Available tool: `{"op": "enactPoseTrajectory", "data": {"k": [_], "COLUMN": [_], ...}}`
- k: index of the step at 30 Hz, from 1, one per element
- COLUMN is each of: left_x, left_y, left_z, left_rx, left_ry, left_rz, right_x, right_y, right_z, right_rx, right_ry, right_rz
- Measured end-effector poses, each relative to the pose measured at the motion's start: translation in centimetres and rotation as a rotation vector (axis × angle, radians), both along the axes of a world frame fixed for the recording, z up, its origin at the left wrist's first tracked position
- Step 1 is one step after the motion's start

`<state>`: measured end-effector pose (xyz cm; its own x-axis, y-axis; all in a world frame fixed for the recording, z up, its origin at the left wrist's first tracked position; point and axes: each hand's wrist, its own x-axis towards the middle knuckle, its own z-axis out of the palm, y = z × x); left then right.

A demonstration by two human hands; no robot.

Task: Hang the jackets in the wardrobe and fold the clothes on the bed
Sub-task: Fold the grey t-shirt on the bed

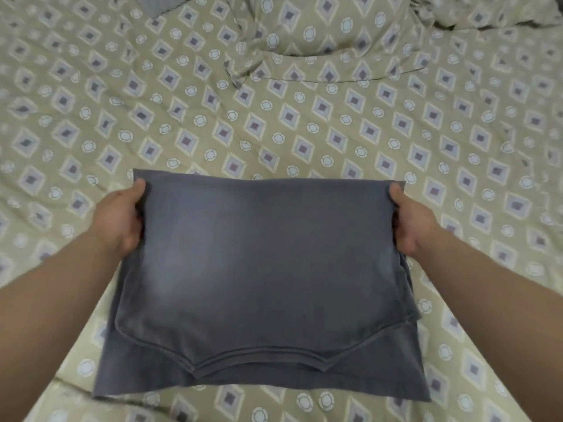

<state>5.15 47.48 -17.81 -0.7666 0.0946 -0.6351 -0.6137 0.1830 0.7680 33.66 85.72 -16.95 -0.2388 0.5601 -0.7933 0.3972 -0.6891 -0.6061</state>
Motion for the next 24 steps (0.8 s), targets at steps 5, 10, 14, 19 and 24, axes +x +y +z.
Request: {"op": "enactPoseTrajectory", "data": {"k": [5, 10, 14, 19, 24], "left_x": [6.6, 9.2, 9.5, 12.0, 17.8], "left_y": [-3.8, -5.6, -5.4, -3.9, -1.6], "left_z": [0.2, -0.3, -0.3, 0.5, -0.3], "left_rx": [-0.587, -0.832, -0.946, -0.978, -0.854], "left_ry": [0.253, 0.338, 0.400, 0.691, 0.852], "left_rz": [-0.250, -0.538, -0.538, -0.499, -1.091], "right_x": [5.1, 9.4, 10.3, 9.4, 12.0], "right_y": [-3.6, -5.2, -6.0, -7.8, -8.1], "right_z": [0.8, 1.0, 0.7, 0.1, 0.2], "right_rx": [0.005, -0.201, -0.226, 0.257, 0.194], "right_ry": [-0.117, -0.113, -0.080, -0.336, -0.240], "right_rz": [0.259, 0.355, 0.256, 0.406, 0.349]}}
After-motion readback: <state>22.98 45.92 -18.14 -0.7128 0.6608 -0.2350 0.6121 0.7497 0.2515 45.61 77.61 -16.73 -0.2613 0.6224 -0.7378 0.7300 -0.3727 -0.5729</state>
